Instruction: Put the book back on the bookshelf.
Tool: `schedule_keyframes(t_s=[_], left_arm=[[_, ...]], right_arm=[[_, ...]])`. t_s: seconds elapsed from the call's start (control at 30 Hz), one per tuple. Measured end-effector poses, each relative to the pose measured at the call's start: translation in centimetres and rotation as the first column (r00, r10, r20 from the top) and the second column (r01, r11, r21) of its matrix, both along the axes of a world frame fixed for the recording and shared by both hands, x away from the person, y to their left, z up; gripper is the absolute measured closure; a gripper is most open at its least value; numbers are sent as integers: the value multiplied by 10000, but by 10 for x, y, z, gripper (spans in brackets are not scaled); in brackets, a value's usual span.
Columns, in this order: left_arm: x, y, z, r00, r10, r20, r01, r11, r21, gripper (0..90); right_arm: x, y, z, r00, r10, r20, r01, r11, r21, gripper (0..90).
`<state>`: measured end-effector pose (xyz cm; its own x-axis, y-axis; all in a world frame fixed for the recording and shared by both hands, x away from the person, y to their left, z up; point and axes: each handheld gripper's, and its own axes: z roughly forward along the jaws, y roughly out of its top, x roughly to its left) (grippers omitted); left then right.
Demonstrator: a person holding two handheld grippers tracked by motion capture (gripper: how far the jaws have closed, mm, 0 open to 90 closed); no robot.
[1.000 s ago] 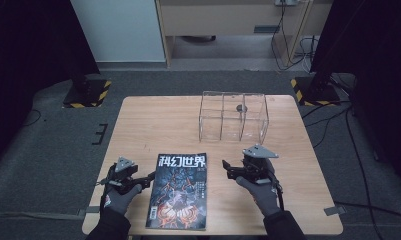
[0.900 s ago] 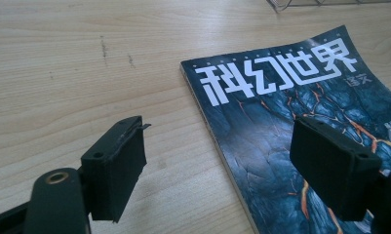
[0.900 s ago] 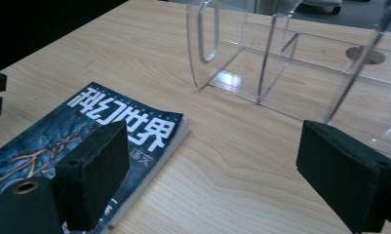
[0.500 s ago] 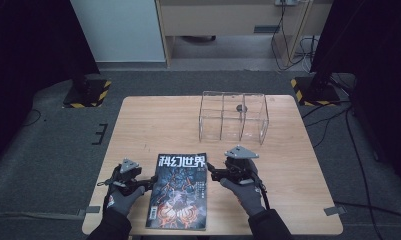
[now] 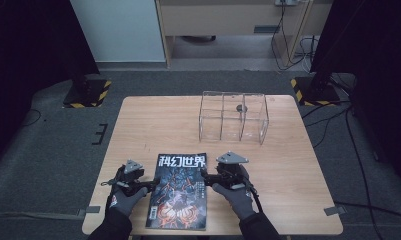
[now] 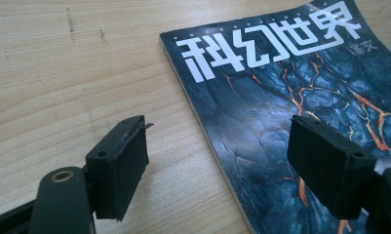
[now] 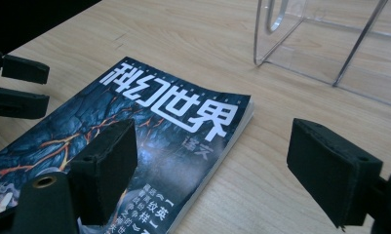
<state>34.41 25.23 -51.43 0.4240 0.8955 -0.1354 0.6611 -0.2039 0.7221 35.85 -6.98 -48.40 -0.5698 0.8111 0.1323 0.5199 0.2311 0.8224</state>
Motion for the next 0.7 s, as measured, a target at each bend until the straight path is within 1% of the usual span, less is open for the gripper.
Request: schedule_keyframes(t_s=[0.27,0.47,0.57,0.7], left_arm=[[1,-5,-5,9995,-231,-216,237,9993,277,222],[1,-7,-6,9991,-314,-277,324,9988,354,226],[1,-9,-7,9988,-357,-340,369,9987,356,231],[1,-11,-8,9981,-440,-422,459,9978,474,238]], right_arm=[[-4,9,-16,9985,186,-515,-189,9998,-46,195],[-7,17,-27,9971,304,-703,-318,9993,-196,200],[-8,21,-33,9953,401,-878,-427,9987,-285,204],[-9,26,-39,9931,504,-1060,-542,9980,-335,210]])
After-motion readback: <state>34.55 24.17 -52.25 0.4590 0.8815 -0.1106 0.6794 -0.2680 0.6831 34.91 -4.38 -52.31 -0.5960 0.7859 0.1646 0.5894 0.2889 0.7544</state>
